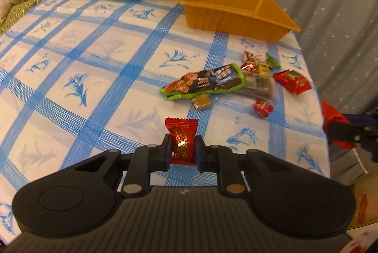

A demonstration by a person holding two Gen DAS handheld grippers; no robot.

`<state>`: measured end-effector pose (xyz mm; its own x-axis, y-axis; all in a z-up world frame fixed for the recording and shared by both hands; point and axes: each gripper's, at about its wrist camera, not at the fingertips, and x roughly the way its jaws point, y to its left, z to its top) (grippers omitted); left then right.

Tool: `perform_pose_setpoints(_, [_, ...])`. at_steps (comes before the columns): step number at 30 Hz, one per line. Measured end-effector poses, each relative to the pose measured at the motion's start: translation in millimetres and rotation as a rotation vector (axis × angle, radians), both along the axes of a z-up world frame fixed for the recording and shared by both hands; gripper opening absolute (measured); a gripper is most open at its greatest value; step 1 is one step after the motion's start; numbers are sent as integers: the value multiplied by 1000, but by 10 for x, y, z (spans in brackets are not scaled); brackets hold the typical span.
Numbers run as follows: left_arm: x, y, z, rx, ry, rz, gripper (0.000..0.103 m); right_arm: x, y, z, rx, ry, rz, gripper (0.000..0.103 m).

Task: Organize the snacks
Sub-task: 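Carry both red candies over the orange tray and open both tools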

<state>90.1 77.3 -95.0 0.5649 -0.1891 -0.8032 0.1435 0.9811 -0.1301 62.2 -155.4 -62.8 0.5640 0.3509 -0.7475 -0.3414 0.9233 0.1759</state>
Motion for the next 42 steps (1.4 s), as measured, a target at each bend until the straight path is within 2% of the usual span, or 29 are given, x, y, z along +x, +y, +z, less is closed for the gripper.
perform_pose_setpoints(6, [-78,1,235,-8,-27,20,17,139,33,27,12,-3,23,25])
perform_pose_setpoints(10, [-25,-98,351,2,-52,72,17,350,-54,52,23,-9,67,25])
perform_pose_setpoints(14, [111,-259,461,2,-57,161,17,665,-222,101,33,-13,140,25])
perform_pose_setpoints(21, [493,-641,590,5,-98,221,17,1219,-527,198,70,-44,217,25])
perform_pose_setpoints(32, [1356,-1131,786,43,-162,156,17,1940,-958,346,96,-113,181,25])
perform_pose_setpoints(42, [2046,-1316,684,73,-130,106,17,2525,-984,259,92,-91,155,25])
